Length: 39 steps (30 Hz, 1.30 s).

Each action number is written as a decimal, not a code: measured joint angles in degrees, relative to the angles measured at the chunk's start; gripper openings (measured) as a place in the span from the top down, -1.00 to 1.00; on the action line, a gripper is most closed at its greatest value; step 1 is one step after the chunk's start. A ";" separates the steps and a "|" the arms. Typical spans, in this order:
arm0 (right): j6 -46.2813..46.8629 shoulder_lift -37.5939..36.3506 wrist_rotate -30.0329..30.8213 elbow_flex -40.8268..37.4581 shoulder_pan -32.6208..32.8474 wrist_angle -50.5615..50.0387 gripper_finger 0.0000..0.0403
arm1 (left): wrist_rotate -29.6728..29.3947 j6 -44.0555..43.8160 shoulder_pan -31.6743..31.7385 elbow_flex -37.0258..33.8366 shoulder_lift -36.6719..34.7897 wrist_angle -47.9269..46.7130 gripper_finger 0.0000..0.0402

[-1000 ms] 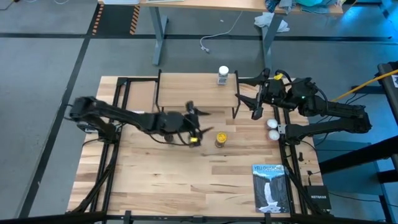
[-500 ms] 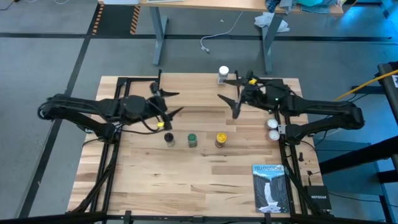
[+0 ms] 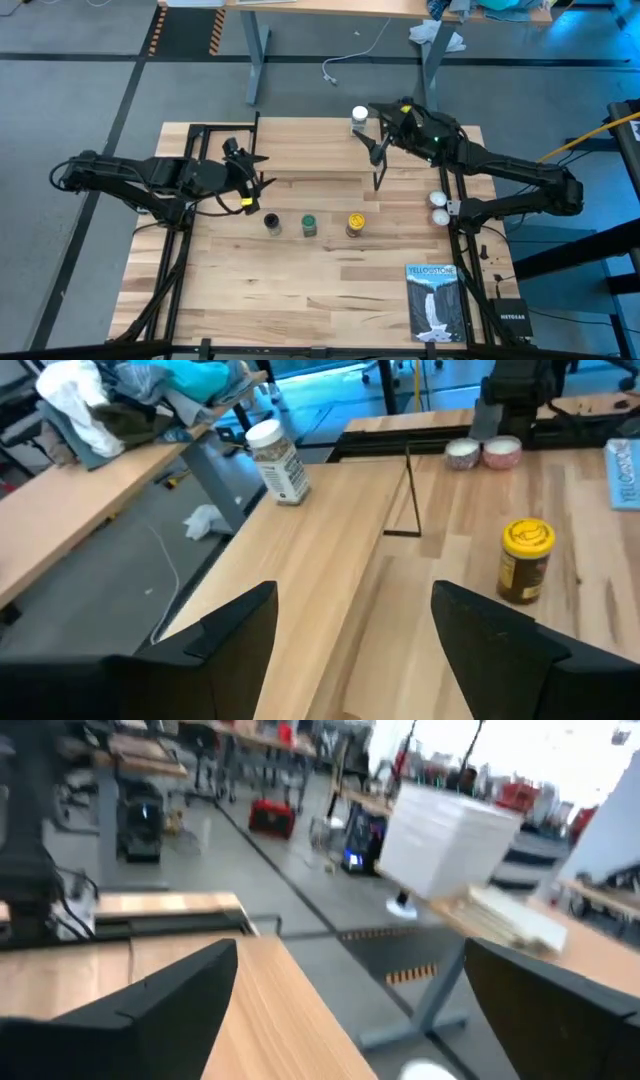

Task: Shelf spices
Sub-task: Remove the white seasoning bottle from the shelf

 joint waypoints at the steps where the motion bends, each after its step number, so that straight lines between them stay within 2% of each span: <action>1: 1.01 0.01 -1.09 0.00 -1.43 -1.47 -0.95 | -0.47 0.77 -0.06 -0.85 -0.32 0.74 -0.28; 8: 4.83 1.88 -8.51 0.34 -9.42 -5.91 -0.98 | -1.83 6.91 0.56 -11.03 -6.12 15.11 -0.28; 15: 3.85 8.01 -11.13 6.21 -11.99 -11.90 -0.98 | -1.88 9.90 2.49 -18.27 -13.07 23.88 -0.28; 25: 0.12 18.86 -9.78 18.40 -12.46 -25.10 -0.98 | -1.77 9.60 3.76 -20.86 -17.34 23.14 -0.28; 31: -0.95 21.82 -10.04 23.58 -15.18 -31.83 -0.98 | -0.47 8.29 3.76 -20.86 -17.27 21.79 -0.28; 39: -0.78 22.27 -18.93 25.14 -20.46 -37.46 -0.98 | -0.28 8.08 3.74 -20.86 -17.23 21.46 -0.28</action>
